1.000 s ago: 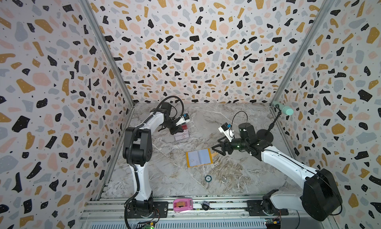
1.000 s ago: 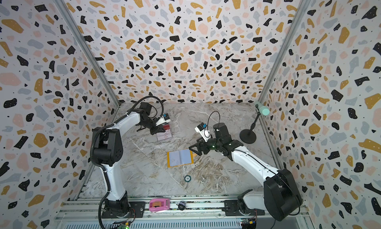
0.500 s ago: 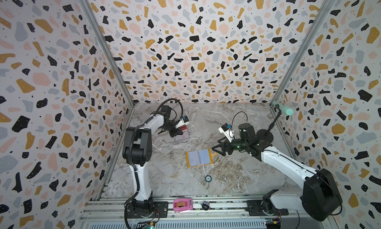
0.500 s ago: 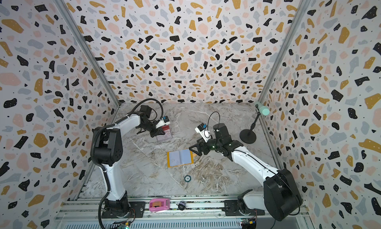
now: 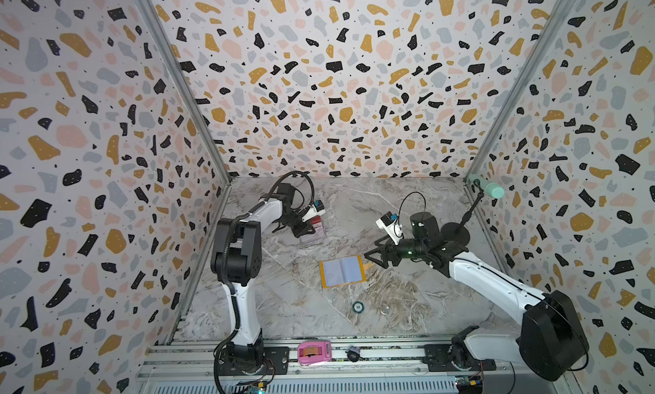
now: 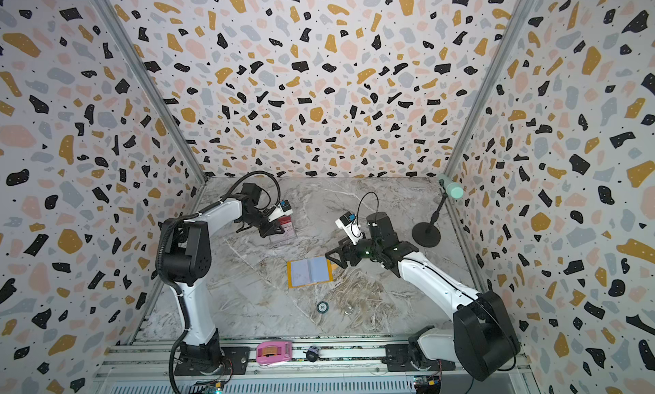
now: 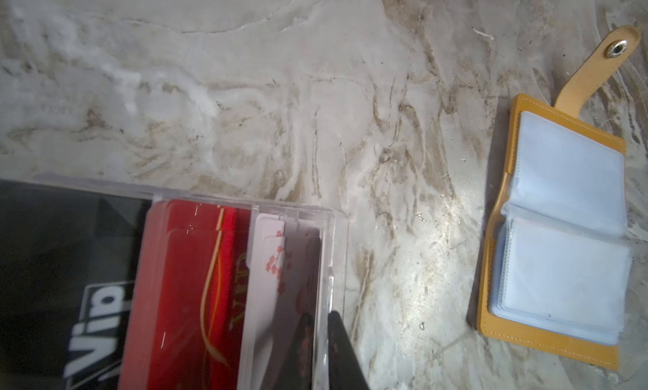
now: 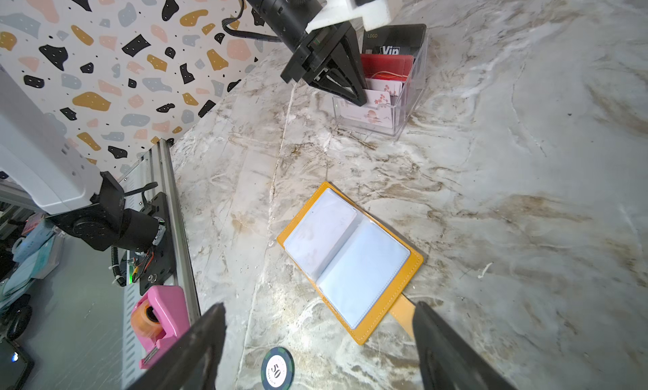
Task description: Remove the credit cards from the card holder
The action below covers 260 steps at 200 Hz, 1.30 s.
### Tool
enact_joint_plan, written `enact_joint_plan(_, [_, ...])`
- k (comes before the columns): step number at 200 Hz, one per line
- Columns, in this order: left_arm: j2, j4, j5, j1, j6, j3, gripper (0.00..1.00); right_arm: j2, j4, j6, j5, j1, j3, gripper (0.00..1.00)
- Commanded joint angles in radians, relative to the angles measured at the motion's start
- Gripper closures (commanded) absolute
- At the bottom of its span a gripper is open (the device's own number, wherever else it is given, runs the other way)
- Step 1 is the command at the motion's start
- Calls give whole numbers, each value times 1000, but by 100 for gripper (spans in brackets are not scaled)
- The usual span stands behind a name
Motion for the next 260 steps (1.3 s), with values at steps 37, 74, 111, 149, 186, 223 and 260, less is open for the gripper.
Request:
enact_joint_plan(37, [-43, 22, -3, -1, -41, 0, 82, -42, 5, 2, 4, -3, -2, 16])
enact_joint_plan(74, [-71, 65, -15, 0, -73, -15, 80, -42, 7, 1, 0, -3, -7, 16])
enact_joint_plan(111, [-114, 101, -21, 0, -104, -34, 79, -38, 8, 2, -2, -3, -10, 15])
enact_joint_plan(149, [-186, 171, -81, 0, -184, -79, 74, -46, 12, 3, 13, -3, -22, 13])
enact_joint_plan(186, [-319, 355, -119, 0, -366, -198, 68, -44, 3, 3, 37, -3, -21, 14])
enact_joint_plan(223, [-473, 502, -187, -4, -584, -318, 64, -31, -16, 7, 72, 1, -15, 14])
enact_joint_plan(260, [-621, 547, -211, -7, -722, -442, 61, -16, -20, 6, 97, 9, -10, 14])
